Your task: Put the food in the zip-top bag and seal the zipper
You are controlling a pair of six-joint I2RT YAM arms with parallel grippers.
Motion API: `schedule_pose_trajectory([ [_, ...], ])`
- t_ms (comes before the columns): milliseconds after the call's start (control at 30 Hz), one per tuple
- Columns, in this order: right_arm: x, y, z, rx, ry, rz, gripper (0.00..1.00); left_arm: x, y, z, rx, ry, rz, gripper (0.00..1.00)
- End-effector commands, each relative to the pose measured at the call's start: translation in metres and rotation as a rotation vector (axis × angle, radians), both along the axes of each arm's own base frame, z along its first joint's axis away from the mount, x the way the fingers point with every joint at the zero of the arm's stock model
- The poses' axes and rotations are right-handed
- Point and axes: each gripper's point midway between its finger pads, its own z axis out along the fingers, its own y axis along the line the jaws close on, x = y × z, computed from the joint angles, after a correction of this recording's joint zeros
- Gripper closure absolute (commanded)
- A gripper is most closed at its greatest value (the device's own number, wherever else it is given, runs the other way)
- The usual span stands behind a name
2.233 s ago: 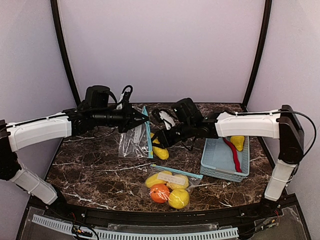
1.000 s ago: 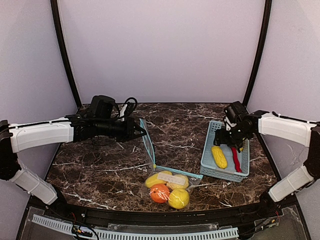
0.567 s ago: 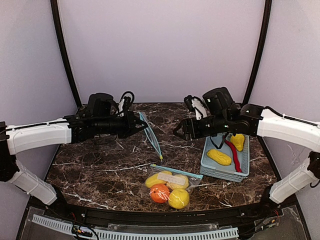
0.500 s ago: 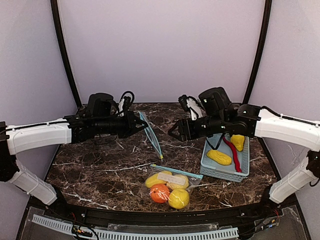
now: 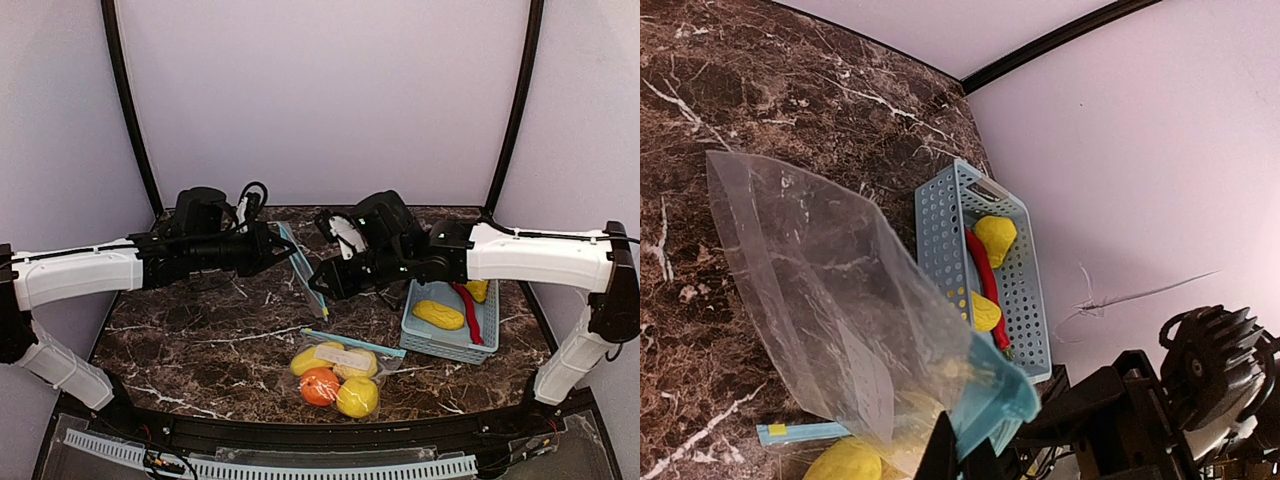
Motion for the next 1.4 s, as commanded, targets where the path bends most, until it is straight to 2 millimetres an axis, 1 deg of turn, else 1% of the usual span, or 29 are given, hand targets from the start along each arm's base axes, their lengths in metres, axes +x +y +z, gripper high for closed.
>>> schedule_pose_trajectory([
  [0,0.010,0.003,-0.002,-0.046,-0.041,-0.042,0.68,-0.005,0.003,0.016,-0.033,-0.035,0.002,0.99],
  [100,0.016,0.001,-0.013,-0.087,-0.046,-0.072,0.74,-0.007,0.004,0.016,-0.036,-0.036,0.001,0.99],
  [200,0.024,-0.004,-0.023,-0.127,-0.048,-0.129,0.83,-0.009,0.006,0.014,-0.028,-0.037,-0.002,0.99],
  [333,0.037,-0.015,-0.023,-0.170,-0.075,-0.213,0.96,-0.015,0.015,0.001,0.039,-0.039,-0.010,0.99],
  [367,0.039,-0.017,-0.020,-0.173,-0.084,-0.225,0.99,-0.019,0.020,-0.008,0.088,-0.035,-0.020,0.99],
  [400,0.041,-0.019,-0.019,-0.176,-0.091,-0.237,1.00,-0.022,0.027,-0.020,0.142,-0.010,-0.014,0.99],
  [433,0.042,-0.020,-0.016,-0.177,-0.100,-0.240,1.00,-0.024,0.032,-0.023,0.180,-0.026,-0.021,0.99],
  [467,0.043,-0.021,-0.014,-0.178,-0.107,-0.238,1.00,-0.027,0.042,-0.036,0.245,-0.003,-0.008,0.99],
  [533,0.043,-0.020,-0.012,-0.189,-0.122,-0.221,1.00,-0.032,0.058,-0.054,0.357,0.007,-0.006,0.99],
  [600,0.041,-0.016,-0.013,-0.199,-0.129,-0.184,1.00,-0.037,0.068,-0.070,0.445,0.017,-0.019,0.99],
  [733,0.035,-0.009,-0.019,-0.223,-0.134,-0.113,1.00,-0.043,0.067,-0.086,0.531,0.010,-0.072,0.99],
  [767,0.033,-0.007,-0.021,-0.231,-0.135,-0.097,1.00,-0.042,0.065,-0.083,0.543,-0.009,-0.083,0.99],
  [800,0.032,-0.005,-0.022,-0.240,-0.136,-0.081,1.00,-0.041,0.065,-0.086,0.575,-0.016,-0.092,0.99],
  [833,0.029,-0.003,-0.024,-0.252,-0.141,-0.065,1.00,-0.038,0.064,-0.082,0.580,-0.028,-0.091,0.98],
  [867,0.028,-0.002,-0.025,-0.265,-0.146,-0.053,1.00,-0.037,0.066,-0.083,0.606,-0.039,-0.094,0.91],
  [900,0.025,-0.001,-0.027,-0.279,-0.150,-0.041,1.00,-0.034,0.064,-0.076,0.605,-0.055,-0.093,0.81],
  [933,0.024,-0.001,-0.030,-0.296,-0.151,-0.035,1.00,-0.033,0.064,-0.074,0.616,-0.069,-0.102,0.75],
  [967,0.023,-0.001,-0.032,-0.309,-0.152,-0.031,1.00,-0.030,0.065,-0.067,0.619,-0.089,-0.090,0.60],
  [1000,0.022,0.000,-0.034,-0.317,-0.150,-0.028,1.00,-0.027,0.065,-0.059,0.623,-0.115,-0.083,0.53],
  [1033,0.021,0.000,-0.035,-0.323,-0.150,-0.026,1.00,-0.025,0.065,-0.055,0.623,-0.130,-0.080,0.42],
  [1100,0.020,0.000,-0.037,-0.331,-0.150,-0.022,1.00,-0.023,0.066,-0.043,0.627,-0.164,-0.077,0.30],
  [1133,0.020,0.000,-0.038,-0.335,-0.148,-0.020,1.00,-0.023,0.067,-0.036,0.634,-0.178,-0.078,0.27],
  [1167,0.020,0.000,-0.038,-0.336,-0.148,-0.021,1.00,-0.023,0.071,-0.037,0.655,-0.174,-0.079,0.23],
  [1200,0.020,0.001,-0.038,-0.335,-0.148,-0.019,1.00,-0.022,0.070,-0.030,0.662,-0.192,-0.086,0.22],
  [1233,0.020,0.001,-0.038,-0.334,-0.148,-0.019,1.00,-0.023,0.073,-0.032,0.685,-0.185,-0.093,0.19],
  [1267,0.019,0.002,-0.038,-0.335,-0.147,-0.016,1.00,-0.022,0.073,-0.028,0.698,-0.200,-0.103,0.17],
  [1300,0.019,0.003,-0.037,-0.334,-0.150,-0.014,1.00,-0.024,0.075,-0.035,0.738,-0.192,-0.128,0.16],
  [1333,0.020,0.003,-0.037,-0.335,-0.152,-0.014,1.00,-0.023,0.074,-0.031,0.747,-0.200,-0.139,0.15],
  [1367,0.020,0.004,-0.037,-0.336,-0.154,-0.012,1.00,-0.024,0.076,-0.038,0.785,-0.191,-0.166,0.15],
])
